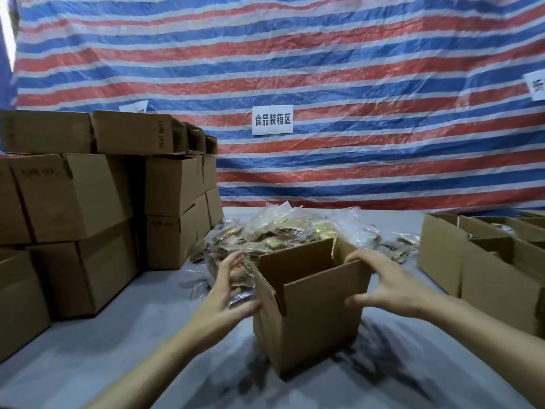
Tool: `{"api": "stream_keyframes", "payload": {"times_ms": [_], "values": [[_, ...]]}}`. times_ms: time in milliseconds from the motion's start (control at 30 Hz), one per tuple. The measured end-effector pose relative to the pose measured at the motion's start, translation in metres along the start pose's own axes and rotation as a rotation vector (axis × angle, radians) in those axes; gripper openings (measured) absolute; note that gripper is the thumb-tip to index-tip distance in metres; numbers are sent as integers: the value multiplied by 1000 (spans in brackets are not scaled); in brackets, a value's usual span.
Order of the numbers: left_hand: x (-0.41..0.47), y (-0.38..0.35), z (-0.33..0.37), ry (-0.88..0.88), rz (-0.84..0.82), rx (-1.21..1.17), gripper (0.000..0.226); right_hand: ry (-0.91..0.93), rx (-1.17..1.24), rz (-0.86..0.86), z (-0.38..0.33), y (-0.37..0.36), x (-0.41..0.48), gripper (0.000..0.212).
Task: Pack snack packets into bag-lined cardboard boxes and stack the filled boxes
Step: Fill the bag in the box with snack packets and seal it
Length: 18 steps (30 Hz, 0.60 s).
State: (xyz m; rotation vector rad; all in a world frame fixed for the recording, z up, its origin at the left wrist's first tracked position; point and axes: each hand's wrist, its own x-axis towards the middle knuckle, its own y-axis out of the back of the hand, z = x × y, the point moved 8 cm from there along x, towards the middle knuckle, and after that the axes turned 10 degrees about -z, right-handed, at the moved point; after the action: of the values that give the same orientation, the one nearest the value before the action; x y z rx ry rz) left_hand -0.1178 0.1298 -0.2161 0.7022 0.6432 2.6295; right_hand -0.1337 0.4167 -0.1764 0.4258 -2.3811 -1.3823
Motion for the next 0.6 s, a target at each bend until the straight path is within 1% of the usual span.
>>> {"api": "stream_keyframes", "payload": {"times_ms": [33, 67, 133, 167, 200, 233, 267, 333, 433, 533, 600], "values": [[-2, -9, -16, 97, -47, -107, 101, 24, 53, 53, -1, -3, 0, 56], [-4, -21, -30, 164, -99, -151, 113, 37, 115, 84, -2, -7, 0, 60], [-7, -44, -50, 207, -172, -208, 128, 55, 170, 121, -3, -16, 0, 77], [-6, -51, -58, 199, -167, -238, 132, 66, 166, 150, -3, -19, -1, 86], [-5, -54, -66, 193, -142, -261, 130, 72, 180, 182, -1, -21, -2, 92], [-4, -54, -71, 191, -115, -278, 125, 74, 230, 222, 3, -22, -3, 93], [-3, -51, -74, 187, -96, -288, 117, 70, 319, 273, 9, -22, -4, 89], [-2, -49, -73, 165, -106, -263, 105, 86, 497, 402, 24, -23, -9, 70], [-4, -47, -74, 153, -99, -210, 100, 75, 655, 578, 46, -24, -7, 40], [-4, -46, -74, 163, -82, -238, 104, -73, 804, 605, 67, -34, 15, 31], [-4, -46, -73, 175, -93, -256, 103, -161, 795, 598, 78, -36, 32, 23]]}}
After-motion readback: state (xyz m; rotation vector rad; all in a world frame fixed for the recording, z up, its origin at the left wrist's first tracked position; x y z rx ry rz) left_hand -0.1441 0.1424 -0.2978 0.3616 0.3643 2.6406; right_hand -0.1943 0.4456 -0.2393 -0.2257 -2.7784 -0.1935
